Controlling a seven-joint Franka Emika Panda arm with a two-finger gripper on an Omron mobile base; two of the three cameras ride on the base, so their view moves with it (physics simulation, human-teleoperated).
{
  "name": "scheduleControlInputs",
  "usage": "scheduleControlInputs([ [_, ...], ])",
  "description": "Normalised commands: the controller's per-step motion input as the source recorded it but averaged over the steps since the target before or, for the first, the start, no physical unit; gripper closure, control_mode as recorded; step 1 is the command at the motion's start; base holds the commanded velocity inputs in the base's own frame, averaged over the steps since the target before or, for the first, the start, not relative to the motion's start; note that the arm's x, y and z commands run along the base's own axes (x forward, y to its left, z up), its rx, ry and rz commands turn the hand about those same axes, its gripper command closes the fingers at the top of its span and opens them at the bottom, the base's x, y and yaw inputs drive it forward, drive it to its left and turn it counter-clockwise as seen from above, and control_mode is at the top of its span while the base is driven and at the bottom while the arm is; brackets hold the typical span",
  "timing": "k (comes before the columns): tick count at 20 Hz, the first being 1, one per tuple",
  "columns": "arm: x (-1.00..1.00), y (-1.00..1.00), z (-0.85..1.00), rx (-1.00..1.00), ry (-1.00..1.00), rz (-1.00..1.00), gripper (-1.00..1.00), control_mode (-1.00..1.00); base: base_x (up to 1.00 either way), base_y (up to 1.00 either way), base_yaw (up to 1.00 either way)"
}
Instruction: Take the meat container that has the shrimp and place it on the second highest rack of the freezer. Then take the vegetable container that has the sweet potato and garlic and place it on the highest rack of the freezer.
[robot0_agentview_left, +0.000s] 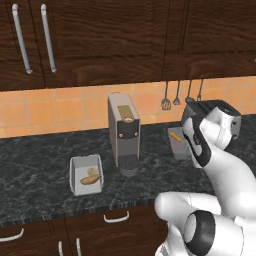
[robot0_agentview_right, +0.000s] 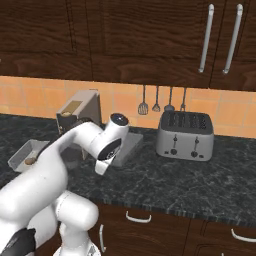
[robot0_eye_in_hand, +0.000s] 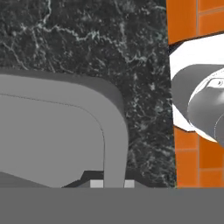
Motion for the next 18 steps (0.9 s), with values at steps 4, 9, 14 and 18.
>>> scheduleControlInputs([
  [4,-0.48,0.57,0.91,-0.09,-0.18,-0.05,1.00,-1.00,0.00,0.00,0.00],
  [9,-0.73,0.67,0.54,-0.14,-0.04,0.00,1.00,-1.00,0.00,0.00,0.00],
  [14,-0.87,0.42,0.24,0.03,0.01,0.00,1.00,-1.00,0.00,0.00,0.00],
  [18,-0.85,0.19,0.01,0.12,0.00,0.00,1.00,-1.00,0.00,0.00,0.00],
])
